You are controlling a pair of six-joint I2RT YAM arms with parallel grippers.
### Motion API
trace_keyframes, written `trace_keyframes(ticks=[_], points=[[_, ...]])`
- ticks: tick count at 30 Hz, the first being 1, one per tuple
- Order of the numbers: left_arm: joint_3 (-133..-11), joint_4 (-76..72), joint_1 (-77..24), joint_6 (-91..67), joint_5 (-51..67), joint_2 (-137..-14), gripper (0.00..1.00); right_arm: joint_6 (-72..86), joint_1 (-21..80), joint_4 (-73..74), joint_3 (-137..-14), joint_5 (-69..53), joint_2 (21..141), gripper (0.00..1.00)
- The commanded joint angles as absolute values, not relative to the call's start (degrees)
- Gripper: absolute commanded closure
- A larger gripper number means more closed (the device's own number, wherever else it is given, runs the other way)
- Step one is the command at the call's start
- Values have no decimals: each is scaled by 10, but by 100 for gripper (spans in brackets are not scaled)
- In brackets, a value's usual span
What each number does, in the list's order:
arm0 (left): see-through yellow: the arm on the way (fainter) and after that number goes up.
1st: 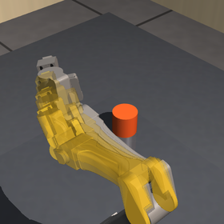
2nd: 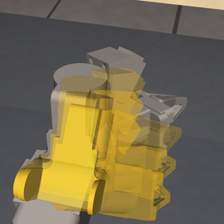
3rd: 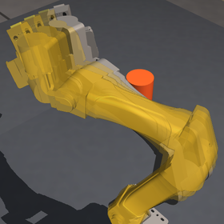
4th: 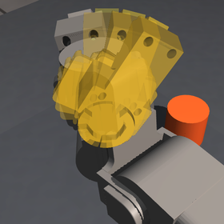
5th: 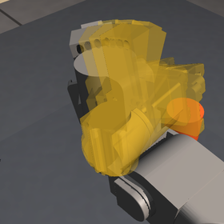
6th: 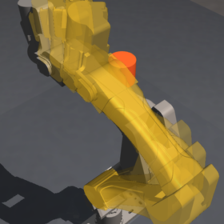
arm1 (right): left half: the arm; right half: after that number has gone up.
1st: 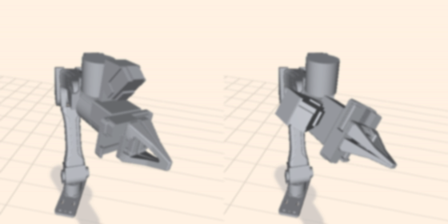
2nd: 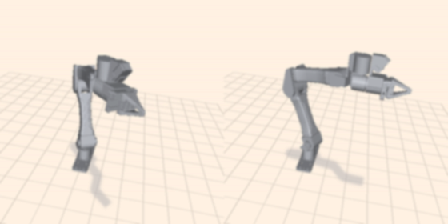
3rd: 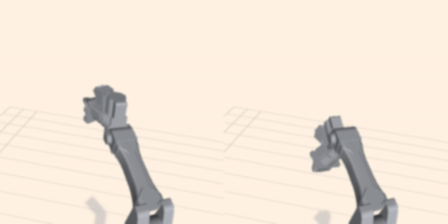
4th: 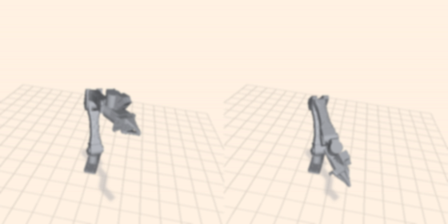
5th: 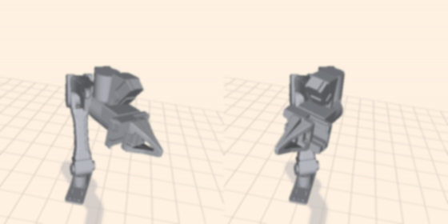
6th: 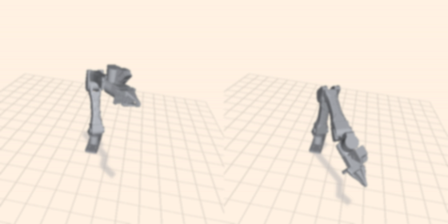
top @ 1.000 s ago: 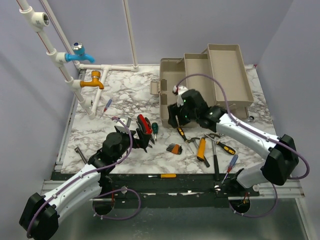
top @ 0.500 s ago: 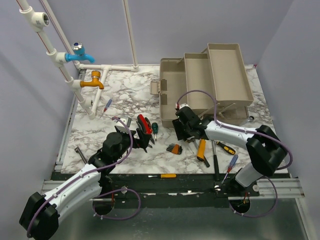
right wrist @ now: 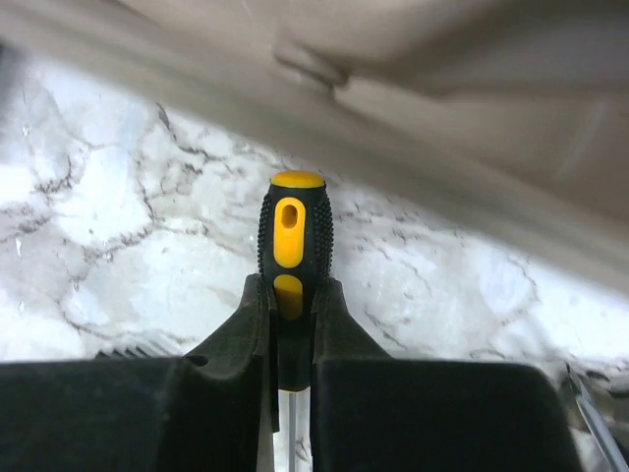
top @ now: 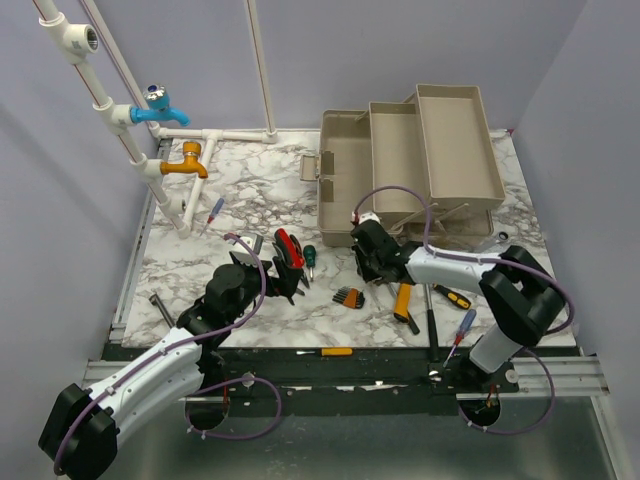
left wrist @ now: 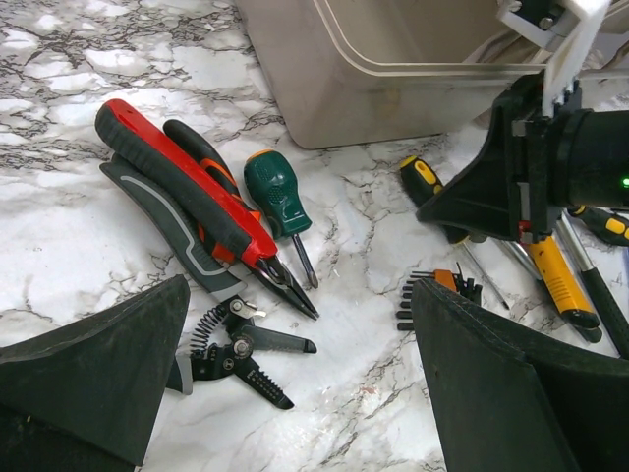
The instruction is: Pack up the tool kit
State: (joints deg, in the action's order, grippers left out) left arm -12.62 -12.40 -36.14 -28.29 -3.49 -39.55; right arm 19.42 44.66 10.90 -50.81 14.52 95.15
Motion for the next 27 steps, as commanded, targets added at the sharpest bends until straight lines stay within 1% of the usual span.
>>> trace_keyframes(ticks=[1,6,9,12,18,27], points=[[-130,-136,-365,-276,-37,-397,1,169,446,60,-478,127,874,99],[-130,-140,-365,-276,-36,-399,1,140,445,8,-457,78,759,99],[-130,-143,-365,-276,-34,-402,1,131,445,-45,-437,82,701,99],[-131,-143,-365,-276,-33,-406,2,127,446,-77,-429,90,669,99],[-131,-143,-365,-275,-34,-402,1,128,445,-80,-468,148,669,99],[-134,-147,-365,-276,-27,-412,1,104,446,-54,-597,209,691,99]])
